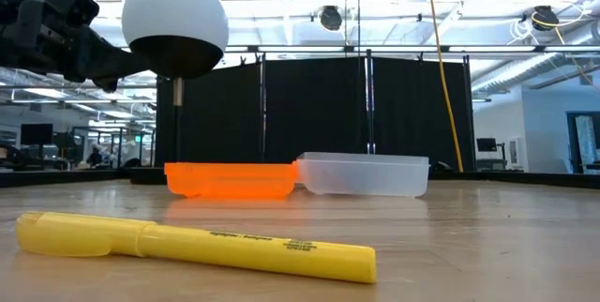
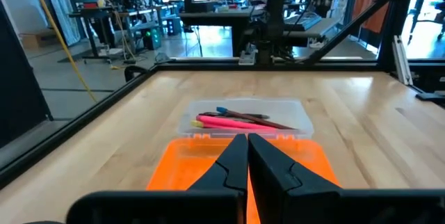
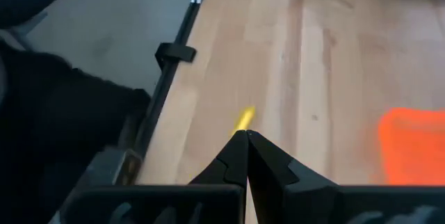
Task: Pick & place school supplies into a supply box
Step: Put the yellow pen into the orange supply box, then return to Home Position
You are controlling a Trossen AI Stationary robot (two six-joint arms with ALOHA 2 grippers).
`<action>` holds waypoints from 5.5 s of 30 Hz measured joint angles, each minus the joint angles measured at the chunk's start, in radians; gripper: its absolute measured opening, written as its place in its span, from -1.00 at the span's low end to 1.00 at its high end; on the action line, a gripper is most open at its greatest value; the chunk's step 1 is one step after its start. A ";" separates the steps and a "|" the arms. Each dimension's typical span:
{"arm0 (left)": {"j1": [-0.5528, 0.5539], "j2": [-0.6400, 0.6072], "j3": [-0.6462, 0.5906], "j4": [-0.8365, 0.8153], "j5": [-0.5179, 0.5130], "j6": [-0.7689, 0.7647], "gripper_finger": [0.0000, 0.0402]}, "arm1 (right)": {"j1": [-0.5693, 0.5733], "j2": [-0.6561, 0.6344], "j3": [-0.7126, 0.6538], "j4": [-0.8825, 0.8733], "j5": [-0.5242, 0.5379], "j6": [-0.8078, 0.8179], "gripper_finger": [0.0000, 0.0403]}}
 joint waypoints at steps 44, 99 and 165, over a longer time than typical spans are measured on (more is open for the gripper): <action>0.000 0.000 0.000 -0.004 0.000 0.022 -0.89 | 0.016 0.448 0.146 -0.033 -0.023 0.455 -0.20; 0.000 0.000 0.000 0.080 0.000 -0.093 -0.89 | -0.278 -0.195 -0.345 -0.226 0.445 1.038 -0.92; 0.000 0.000 0.000 0.110 0.192 0.045 -0.89 | -0.336 -0.457 -0.708 0.253 0.176 0.093 -0.56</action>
